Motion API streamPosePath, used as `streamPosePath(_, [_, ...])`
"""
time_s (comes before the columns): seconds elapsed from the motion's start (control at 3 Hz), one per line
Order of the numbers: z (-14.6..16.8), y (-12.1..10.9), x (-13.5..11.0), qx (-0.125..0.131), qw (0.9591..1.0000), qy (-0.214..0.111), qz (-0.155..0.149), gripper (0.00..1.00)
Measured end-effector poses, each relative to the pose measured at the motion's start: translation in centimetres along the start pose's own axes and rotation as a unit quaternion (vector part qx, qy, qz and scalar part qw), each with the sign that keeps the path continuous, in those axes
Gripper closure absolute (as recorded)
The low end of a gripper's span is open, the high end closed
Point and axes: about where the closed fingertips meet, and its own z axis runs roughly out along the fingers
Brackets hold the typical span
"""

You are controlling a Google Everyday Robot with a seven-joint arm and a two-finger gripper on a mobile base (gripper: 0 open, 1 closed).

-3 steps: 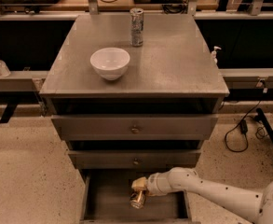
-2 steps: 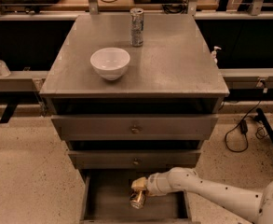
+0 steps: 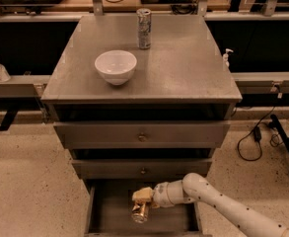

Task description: Pick orange can from bottom drawer and place on counter

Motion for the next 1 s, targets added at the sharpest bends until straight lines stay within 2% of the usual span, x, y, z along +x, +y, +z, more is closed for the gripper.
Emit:
streamPosePath(0.33, [-2.5, -5.7, -4.3, 0.07, 0.9925, -0.056, -0.083, 1.0])
streamPosePath(0.67, [-5.9, -10.8, -9.4, 0.101, 0.9677, -0.087, -0.214, 1.0])
streamPosePath(1.0, [-9.0, -16.4, -15.3, 0.101, 0.9322, -0.108, -0.33, 1.0])
